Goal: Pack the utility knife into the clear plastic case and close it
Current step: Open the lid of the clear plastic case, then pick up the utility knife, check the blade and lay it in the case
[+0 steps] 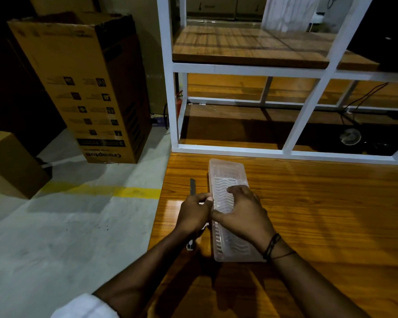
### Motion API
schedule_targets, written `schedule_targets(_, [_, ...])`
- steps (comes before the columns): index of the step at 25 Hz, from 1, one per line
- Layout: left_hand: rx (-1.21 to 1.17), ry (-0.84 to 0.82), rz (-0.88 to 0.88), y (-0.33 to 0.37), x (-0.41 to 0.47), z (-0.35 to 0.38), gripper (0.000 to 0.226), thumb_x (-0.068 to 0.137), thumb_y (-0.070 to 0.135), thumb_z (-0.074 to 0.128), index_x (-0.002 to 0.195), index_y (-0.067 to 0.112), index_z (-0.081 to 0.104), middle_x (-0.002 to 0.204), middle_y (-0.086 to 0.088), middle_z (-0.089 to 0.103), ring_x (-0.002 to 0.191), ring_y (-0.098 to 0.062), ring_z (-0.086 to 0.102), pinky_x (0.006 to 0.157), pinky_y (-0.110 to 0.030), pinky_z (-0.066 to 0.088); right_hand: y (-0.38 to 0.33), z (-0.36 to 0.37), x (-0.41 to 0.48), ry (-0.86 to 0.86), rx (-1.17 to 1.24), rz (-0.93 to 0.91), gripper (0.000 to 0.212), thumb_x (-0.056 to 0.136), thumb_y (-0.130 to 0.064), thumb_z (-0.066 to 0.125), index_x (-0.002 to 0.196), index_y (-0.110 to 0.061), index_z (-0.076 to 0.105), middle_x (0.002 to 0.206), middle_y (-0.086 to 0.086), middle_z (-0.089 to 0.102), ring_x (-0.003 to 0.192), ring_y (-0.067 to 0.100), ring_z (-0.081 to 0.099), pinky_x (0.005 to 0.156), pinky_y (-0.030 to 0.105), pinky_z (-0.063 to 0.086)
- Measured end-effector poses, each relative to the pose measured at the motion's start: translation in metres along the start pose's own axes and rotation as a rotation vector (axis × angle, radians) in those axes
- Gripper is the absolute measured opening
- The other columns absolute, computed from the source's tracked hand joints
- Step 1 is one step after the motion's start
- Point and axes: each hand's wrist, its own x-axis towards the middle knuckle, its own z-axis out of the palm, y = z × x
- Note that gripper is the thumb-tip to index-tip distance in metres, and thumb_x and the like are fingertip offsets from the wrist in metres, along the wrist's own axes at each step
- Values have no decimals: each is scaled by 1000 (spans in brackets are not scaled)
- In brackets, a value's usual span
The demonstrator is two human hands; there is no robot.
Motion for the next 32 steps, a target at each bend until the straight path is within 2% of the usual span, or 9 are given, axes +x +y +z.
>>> schedule_targets(5, [-55,-52,1,3,-5,-4,23,101,21,60,101,24,83,95,0,83,85,-29,80,81,-60,63,21,-34,0,24,555,58,52,84,-33,74,133,-26,59,125,-8,61,103,12,63,81,31,53])
schedule_targets(7, [-62,-64,-7,5,-6,-5,24,102,21,60,98,26,83,95,-2,83,85,-31,80,81,-61,63,37,-49,0,95,747,94,27,90,-15,63,114,-26,70,111,-2,73,97,22,70,76,38,57])
schedule_targets(9, [-68,-62,-16,8,-7,-5,25,103,19,59,96,25,82,95,-3,83,84,-28,81,79,-60,64,55,-59,2,203,803,184,29,90,-5,57,97,-27,75,99,3,77,95,32,71,83,49,59])
schedule_targets(13, [22,-38,4,12,-10,-9,23,103,20,59,95,27,79,88,2,82,74,-22,80,74,-50,67,94,-59,6,265,732,322,20,91,-8,66,104,-18,75,97,6,78,79,24,74,63,37,61])
schedule_targets(16, [275,33,49,8,-8,-15,18,101,29,61,88,31,74,77,3,77,64,-20,74,65,-43,65,119,-42,13,280,529,346,17,91,-11,64,102,-18,75,97,6,78,81,24,71,73,41,60])
schedule_targets(21, [605,148,97,5,-14,-19,15,96,34,67,83,27,63,92,-1,72,82,-17,67,69,-31,52,126,-19,19,306,337,402,12,91,-7,61,96,-17,67,93,8,70,79,26,65,59,32,51])
schedule_targets(23, [744,159,107,1,-16,-21,15,95,36,68,99,22,64,105,-5,71,93,-23,66,73,-33,52,128,-8,20,327,264,398,8,90,-13,61,92,-21,63,95,8,68,81,28,67,65,42,60])
schedule_targets(26, [901,158,30,-3,-17,-25,44,94,46,66,125,16,58,121,-9,67,109,-30,67,82,-37,54,136,4,25,356,18,422,7,88,-21,60,90,-19,66,103,14,66,93,36,64,78,51,59])
schedule_targets(32, [978,197,-78,-3,-12,-28,49,92,54,65,119,13,64,116,-8,71,105,-27,69,77,-34,54,123,-7,27,367,25,318,34,87,-18,64,120,-11,70,123,19,65,115,42,58,96,51,52])
